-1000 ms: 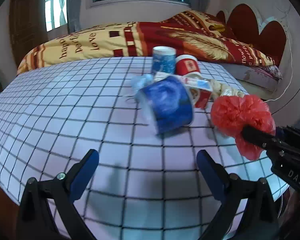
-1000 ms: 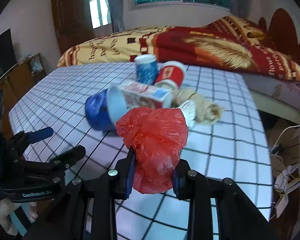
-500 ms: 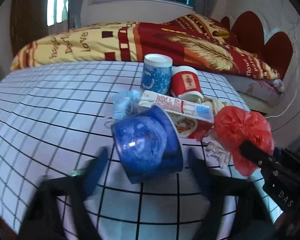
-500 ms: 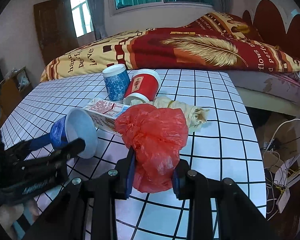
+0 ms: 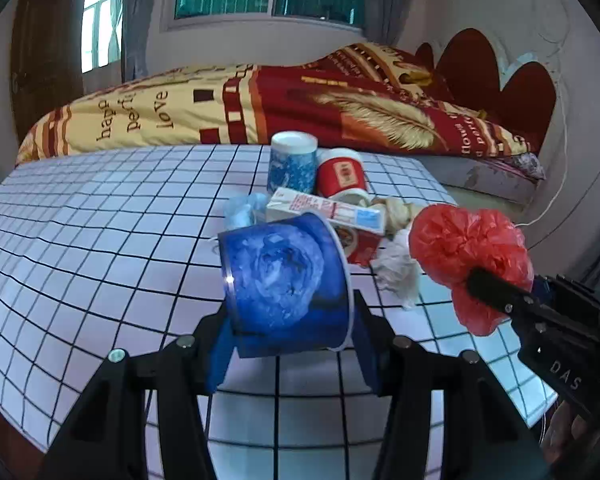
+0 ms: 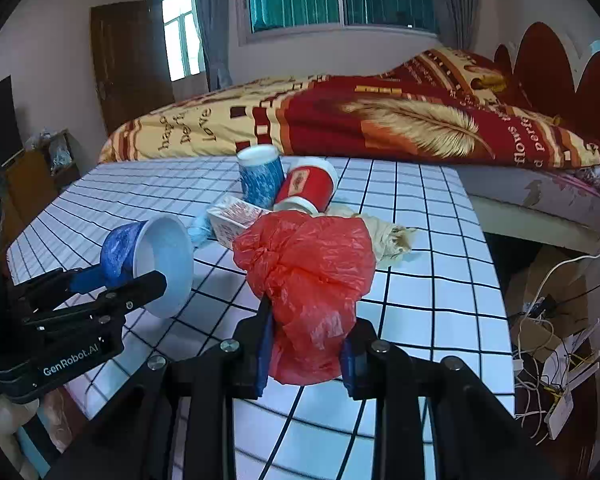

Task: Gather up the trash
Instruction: 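Lift blue cup with left tool while right tool carries red bag over bin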

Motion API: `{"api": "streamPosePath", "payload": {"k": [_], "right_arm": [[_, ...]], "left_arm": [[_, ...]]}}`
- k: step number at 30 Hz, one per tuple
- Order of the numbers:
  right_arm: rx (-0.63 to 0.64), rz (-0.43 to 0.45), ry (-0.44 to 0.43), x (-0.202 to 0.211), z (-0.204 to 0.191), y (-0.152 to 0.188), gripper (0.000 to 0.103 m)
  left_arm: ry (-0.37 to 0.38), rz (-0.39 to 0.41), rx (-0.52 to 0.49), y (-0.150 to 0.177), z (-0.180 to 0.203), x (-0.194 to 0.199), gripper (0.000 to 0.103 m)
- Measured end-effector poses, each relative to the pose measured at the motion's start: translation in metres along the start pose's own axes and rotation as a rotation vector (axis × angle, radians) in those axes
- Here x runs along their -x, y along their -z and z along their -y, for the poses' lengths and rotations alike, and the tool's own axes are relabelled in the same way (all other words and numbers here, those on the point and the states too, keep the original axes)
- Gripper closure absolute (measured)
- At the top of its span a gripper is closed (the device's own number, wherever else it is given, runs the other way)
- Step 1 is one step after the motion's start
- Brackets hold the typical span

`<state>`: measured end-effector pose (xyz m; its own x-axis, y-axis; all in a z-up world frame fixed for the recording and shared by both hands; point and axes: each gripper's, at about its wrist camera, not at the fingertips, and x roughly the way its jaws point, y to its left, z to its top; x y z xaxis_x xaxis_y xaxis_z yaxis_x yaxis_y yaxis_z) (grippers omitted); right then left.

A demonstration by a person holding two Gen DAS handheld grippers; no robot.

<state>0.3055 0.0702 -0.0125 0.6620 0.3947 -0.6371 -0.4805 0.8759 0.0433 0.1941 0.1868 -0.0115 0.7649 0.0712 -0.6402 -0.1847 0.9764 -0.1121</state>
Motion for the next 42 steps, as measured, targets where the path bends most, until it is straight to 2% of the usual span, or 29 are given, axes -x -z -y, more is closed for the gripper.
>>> {"api": "streamPosePath", "payload": {"k": [8,18,26,42], "right_arm": [[0.014,0.015,0.043,0.04,0.002,0.016,0.074],[-0.01,0.02,0.09,0.089,0.017,0.048,0.074],[-0.036,0.025,0.146,0.125,0.041,0.073,0.074],[-0.144,0.003,0.26,0.173,0.106,0.125,0.074]], "left_arm": [[0.02,0.022,-0.038,0.01,0.02,0.028,0.05],[0.08,0.016,-0.086,0.032,0.048,0.053,0.05],[0.138,0.022,-0.14,0.044,0.081,0.07,0.05],[0.259,-0.006,-0.253,0.065,0.155,0.075,0.05]]}}
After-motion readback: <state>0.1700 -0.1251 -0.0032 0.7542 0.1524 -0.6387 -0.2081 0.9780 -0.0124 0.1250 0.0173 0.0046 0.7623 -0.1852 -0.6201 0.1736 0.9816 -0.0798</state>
